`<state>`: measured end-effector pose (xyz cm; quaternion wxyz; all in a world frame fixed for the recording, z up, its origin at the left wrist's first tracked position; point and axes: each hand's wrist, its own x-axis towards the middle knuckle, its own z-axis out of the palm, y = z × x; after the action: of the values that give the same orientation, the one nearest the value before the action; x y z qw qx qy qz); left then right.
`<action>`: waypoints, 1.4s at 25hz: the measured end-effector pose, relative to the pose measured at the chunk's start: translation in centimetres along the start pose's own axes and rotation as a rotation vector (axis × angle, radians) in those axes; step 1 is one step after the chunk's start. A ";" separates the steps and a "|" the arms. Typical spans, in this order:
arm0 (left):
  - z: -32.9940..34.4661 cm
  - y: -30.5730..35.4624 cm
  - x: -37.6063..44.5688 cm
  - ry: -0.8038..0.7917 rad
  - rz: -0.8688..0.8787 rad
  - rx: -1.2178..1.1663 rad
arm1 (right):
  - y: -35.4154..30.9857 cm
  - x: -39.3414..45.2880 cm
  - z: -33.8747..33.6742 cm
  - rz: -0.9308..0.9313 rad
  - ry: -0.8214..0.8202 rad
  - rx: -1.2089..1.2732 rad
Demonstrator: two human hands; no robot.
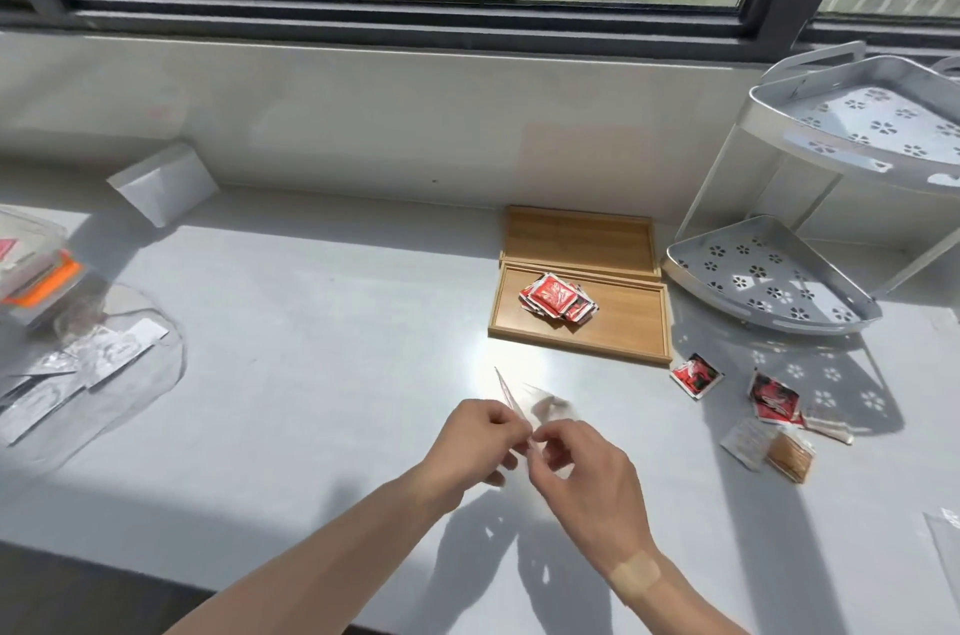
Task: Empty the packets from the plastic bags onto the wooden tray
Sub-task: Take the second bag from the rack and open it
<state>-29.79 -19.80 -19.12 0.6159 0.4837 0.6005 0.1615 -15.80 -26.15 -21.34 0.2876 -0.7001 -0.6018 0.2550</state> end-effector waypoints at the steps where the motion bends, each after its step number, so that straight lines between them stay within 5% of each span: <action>1: -0.5 0.0 0.1 -0.016 0.006 0.010 | 0.0 0.1 -0.1 0.041 -0.055 0.050; 12: -2.5 -0.2 0.8 -0.174 0.190 0.234 | -1.9 3.2 -2.3 0.467 -0.363 0.577; 27: -4.1 -1.1 1.3 -0.326 0.176 0.046 | -2.3 4.0 -3.0 0.464 -0.446 0.555; 35: -3.7 0.1 0.9 -0.275 0.235 0.168 | -2.7 4.5 -3.0 0.317 -0.462 0.230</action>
<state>-32.82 -17.52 -18.87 0.6265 0.6176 0.4616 0.1138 -14.90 -21.69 -17.37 0.1768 -0.6714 -0.5019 0.5157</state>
